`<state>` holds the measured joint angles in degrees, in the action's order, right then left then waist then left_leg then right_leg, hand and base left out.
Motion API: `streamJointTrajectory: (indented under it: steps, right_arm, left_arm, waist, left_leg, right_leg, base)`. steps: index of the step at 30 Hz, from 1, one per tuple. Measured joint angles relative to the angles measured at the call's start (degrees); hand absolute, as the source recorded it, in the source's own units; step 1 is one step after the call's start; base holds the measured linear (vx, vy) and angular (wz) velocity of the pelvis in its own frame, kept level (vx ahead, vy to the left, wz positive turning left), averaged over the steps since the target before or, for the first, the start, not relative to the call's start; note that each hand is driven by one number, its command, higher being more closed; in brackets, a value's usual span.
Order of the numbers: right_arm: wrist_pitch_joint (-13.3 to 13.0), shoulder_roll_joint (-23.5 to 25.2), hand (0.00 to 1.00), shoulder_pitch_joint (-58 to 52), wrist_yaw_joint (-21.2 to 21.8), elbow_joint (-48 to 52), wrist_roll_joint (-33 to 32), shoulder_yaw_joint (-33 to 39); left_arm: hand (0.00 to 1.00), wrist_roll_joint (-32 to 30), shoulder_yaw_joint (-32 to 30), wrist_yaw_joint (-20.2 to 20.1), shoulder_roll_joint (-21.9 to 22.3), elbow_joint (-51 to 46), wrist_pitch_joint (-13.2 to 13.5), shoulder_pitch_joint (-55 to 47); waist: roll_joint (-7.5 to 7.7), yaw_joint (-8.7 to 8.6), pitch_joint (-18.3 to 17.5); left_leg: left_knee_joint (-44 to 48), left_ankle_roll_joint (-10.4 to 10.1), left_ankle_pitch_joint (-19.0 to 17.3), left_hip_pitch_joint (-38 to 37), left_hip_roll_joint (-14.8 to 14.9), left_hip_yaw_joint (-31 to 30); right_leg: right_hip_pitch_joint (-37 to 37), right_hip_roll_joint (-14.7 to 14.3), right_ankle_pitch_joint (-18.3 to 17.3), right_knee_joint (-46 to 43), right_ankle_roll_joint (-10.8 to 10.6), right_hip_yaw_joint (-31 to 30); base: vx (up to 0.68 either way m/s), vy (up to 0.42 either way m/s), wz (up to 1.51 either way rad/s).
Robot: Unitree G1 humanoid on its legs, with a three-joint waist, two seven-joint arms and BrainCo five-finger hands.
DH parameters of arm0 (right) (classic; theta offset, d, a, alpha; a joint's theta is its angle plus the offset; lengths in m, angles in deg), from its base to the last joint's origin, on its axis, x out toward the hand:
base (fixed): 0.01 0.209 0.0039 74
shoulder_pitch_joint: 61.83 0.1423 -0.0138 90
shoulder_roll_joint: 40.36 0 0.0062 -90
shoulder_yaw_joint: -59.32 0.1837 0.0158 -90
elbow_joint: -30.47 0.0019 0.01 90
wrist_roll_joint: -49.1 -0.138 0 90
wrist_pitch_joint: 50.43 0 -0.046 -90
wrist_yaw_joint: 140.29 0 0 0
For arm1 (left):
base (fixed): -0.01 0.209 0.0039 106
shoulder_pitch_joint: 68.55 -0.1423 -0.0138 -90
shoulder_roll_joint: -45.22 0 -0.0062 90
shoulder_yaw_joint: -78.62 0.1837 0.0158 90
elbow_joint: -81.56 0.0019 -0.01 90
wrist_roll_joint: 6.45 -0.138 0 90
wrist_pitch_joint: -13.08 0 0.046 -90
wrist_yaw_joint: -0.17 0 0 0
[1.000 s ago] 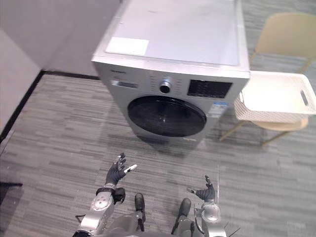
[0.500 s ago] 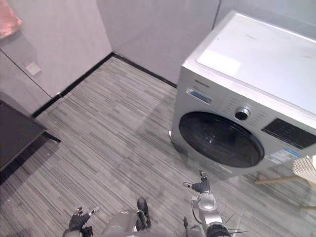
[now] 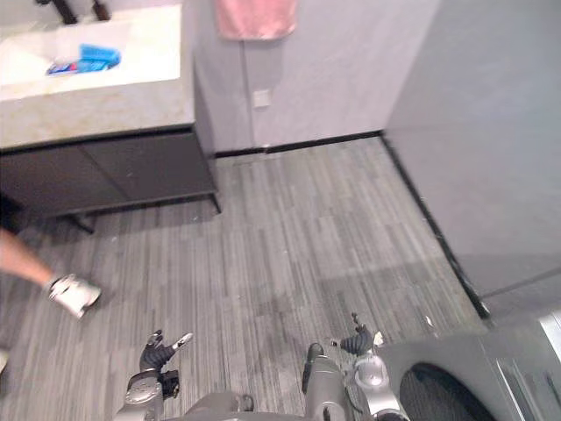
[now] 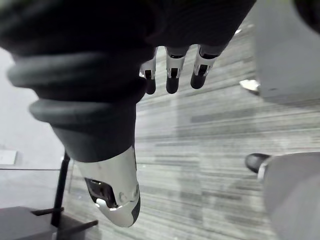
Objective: Pick up the laundry basket with both hands and put the clothes into the washing machine.
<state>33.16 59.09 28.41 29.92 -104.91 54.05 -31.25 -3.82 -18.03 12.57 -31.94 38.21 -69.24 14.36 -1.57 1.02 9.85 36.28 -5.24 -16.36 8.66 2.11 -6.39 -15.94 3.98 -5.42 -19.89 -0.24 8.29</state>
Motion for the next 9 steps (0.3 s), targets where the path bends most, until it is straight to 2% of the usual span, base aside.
streamJointTrajectory:
  steps: [1,3,5,7,8,9]
  right_arm:
    - [0.1,0.3,0.0,0.3,0.0,-0.5,0.0,0.1]
    - [0.1,0.5,0.0,0.2,0.0,-0.5,0.1,0.1]
    - [0.1,-0.2,0.0,0.5,-0.1,-0.4,0.1,1.5]
    - [0.1,-0.8,0.0,0.4,-0.1,-0.4,0.1,1.9]
    - [0.1,-1.2,0.0,0.3,-0.1,-0.4,0.2,1.9]
    - [0.1,-1.3,0.0,0.3,-0.1,-0.6,0.2,1.9]
  left_arm:
    - [0.0,0.0,0.6,-0.4,0.7,0.0,0.0,-0.8]
    - [0.0,0.0,2.5,-1.3,1.0,-0.1,0.0,-0.9]
    - [0.0,-0.3,3.9,-1.7,1.1,-1.1,0.1,0.0]
    - [0.0,-1.1,4.3,-2.3,1.0,-1.3,0.3,0.8]
    - [0.0,-1.2,4.4,-2.3,0.8,-1.3,0.3,1.4]
    - [0.0,-1.2,4.5,-2.4,0.5,-1.1,0.3,1.7]
  waist:
    - [0.15,-0.05,0.1]
    - [0.4,-0.18,0.2]
    - [0.52,-0.37,0.3]
    - [0.36,-0.33,0.3]
    - [-0.51,-0.26,0.1]
    - [-0.41,-0.19,0.3]
  left_leg:
    - [2.7,-0.6,-0.1,1.4,2.7,5.1]
    - [0.9,-0.1,-0.4,1.2,5.2,10.6]
    - [-7.0,0.1,-0.5,1.6,6.0,14.1]
    - [-13.2,-0.9,0.7,1.7,5.9,14.7]
    - [-18.7,-0.2,9.1,1.3,6.4,14.6]
    - [-19.0,0.6,8.4,1.0,6.7,14.8]
  right_leg:
    - [2.7,-0.5,0.1,2.0,0.7,1.3]
    - [5.9,-0.6,0.4,4.9,1.2,2.7]
    - [8.3,0.2,0.4,7.4,1.2,4.3]
    - [8.9,0.7,0.5,8.0,1.2,5.5]
    - [9.3,0.0,0.3,8.3,0.5,6.2]
    - [9.8,-0.1,0.1,8.7,-0.1,6.1]
  base:
    - [0.34,-0.238,0.31]
    - [0.26,-0.169,0.38]
    - [0.19,-0.085,0.4]
    - [0.09,0.032,0.33]
    - [0.07,0.095,0.21]
    - [0.05,0.085,0.13]
